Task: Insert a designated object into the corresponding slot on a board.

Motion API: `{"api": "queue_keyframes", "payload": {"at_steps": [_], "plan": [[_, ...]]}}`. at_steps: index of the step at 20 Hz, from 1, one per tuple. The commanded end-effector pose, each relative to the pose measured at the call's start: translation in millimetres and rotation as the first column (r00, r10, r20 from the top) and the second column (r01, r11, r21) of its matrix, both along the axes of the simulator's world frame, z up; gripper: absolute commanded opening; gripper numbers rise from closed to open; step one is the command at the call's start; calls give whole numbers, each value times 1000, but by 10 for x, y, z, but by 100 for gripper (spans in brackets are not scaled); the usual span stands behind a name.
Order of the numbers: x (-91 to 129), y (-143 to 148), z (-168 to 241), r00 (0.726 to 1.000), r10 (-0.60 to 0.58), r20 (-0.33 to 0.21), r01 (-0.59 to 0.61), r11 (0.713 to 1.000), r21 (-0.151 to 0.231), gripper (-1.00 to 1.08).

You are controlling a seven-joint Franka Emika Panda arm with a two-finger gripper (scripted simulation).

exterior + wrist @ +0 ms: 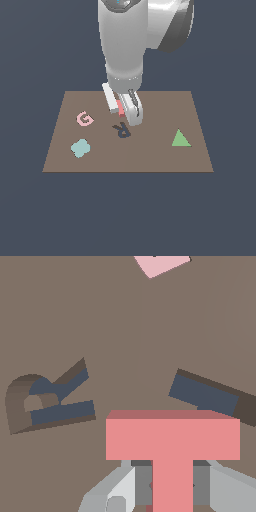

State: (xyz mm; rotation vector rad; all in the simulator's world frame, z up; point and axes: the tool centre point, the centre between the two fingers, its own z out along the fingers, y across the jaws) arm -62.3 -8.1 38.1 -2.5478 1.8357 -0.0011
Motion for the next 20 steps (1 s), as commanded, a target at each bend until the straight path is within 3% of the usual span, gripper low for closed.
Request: {"api": "queue_keyframes", "payload": {"at_steps": [1,10,20], "plan": [[-50,-78,7,996,-93,0,93,996,0,-100],[-203,-236,17,954,-299,0,299,954,0,-100],[-248,-264,19,938,-346,-1,346,938,0,-100]]}}
